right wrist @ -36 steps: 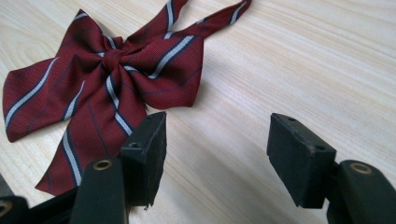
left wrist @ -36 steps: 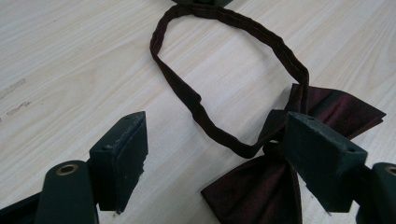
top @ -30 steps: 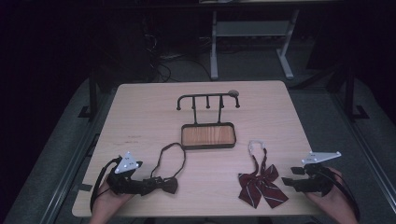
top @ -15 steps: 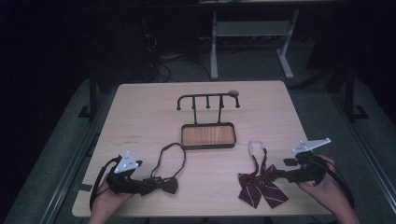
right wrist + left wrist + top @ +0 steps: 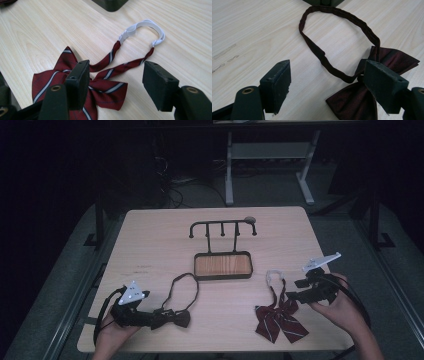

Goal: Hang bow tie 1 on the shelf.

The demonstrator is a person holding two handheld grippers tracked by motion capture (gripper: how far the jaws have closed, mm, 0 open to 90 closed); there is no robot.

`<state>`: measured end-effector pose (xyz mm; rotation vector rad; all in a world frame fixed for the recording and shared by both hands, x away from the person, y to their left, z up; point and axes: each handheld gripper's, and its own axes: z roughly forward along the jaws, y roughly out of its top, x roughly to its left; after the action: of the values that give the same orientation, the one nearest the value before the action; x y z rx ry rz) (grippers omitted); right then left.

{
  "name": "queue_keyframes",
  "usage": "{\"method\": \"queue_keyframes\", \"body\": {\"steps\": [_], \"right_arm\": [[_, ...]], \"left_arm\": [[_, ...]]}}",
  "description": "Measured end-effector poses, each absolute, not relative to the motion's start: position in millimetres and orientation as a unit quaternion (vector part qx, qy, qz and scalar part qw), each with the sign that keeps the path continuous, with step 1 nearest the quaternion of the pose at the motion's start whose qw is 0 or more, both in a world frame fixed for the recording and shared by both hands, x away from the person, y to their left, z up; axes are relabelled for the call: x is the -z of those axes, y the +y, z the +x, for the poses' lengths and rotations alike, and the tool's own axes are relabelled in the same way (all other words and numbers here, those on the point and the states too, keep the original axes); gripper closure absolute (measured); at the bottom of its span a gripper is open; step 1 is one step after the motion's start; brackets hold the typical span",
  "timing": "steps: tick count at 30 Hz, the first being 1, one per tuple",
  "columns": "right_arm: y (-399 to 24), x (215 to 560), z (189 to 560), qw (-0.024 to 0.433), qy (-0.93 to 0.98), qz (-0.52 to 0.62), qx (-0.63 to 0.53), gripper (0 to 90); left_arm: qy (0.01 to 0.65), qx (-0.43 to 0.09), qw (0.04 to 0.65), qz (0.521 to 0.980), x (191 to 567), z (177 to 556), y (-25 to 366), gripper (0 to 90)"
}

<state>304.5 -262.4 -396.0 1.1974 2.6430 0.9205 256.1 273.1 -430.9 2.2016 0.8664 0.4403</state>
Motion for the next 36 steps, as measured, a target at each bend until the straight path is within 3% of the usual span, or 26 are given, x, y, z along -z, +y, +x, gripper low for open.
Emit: {"method": "queue_keyframes", "body": {"steps": [28,36], "right_arm": [[-228.3,378.3,351.9,0.027,0.890,0.377,-0.255,45.5],[-220.8,382.9,376.1,0.001,0.890,0.387,-0.240,47.1]], "left_arm": [[0.335,-0.173,0.355,0.856,431.5,257.2,273.6,21.7],[0.336,-0.173,0.357,0.854,431.5,258.3,275.9,21.7]]}}
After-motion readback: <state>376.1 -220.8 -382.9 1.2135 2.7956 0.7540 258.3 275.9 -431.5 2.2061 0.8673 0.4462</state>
